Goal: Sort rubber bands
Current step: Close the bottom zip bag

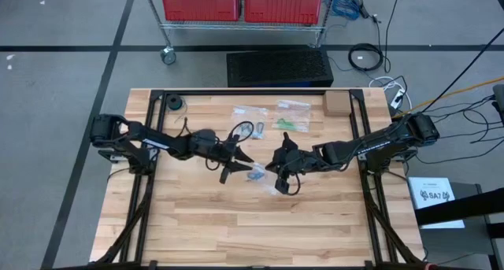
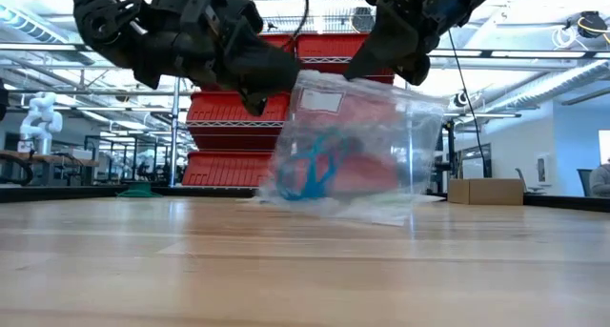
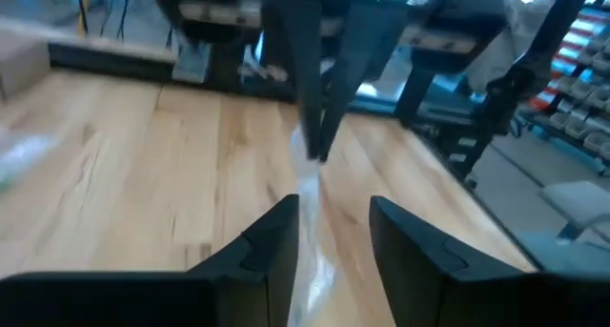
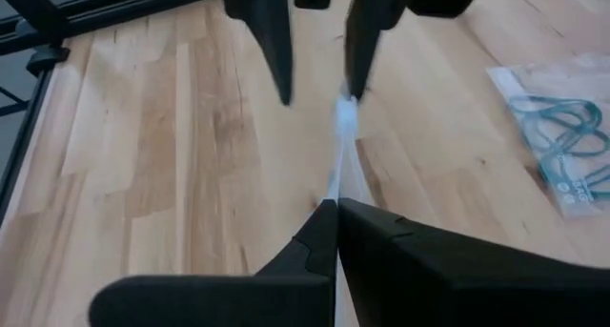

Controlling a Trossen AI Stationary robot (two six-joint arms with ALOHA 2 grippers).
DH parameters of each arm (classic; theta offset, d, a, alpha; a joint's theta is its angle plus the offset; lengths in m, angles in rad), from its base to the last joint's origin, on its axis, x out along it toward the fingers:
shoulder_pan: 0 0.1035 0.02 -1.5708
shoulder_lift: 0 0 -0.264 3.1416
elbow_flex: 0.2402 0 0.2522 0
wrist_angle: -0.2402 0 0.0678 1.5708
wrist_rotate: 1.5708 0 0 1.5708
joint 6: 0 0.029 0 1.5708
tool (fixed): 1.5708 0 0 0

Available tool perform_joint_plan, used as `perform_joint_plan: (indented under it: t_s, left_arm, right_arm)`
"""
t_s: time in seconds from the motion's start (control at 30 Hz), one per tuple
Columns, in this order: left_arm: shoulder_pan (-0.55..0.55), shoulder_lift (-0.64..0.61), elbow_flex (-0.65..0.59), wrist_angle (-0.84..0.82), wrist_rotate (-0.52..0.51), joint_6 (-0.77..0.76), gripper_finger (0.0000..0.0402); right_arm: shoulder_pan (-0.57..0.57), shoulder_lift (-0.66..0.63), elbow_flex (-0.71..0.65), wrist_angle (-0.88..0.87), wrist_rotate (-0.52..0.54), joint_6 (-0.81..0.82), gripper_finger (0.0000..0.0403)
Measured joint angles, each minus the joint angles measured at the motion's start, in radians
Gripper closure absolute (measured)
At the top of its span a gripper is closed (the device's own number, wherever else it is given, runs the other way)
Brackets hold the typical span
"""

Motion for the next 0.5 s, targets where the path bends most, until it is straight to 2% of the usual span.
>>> perform_joint_plan:
  t_s: [0.2, 0.5]
  left_arm:
    - [0.001, 0.0, 0.046, -0.179, -0.003, 0.033, 0.0267]
    - [-0.008, 0.0, 0.047, -0.174, -0.027, 0.033, 0.0276]
  right_arm:
    - [0.0, 0.0, 0.0, 0.009, 0.0, 0.0, 0.0403]
    - [0.0, 0.0, 0.01, 0.027, 0.0, -0.02, 0.0403]
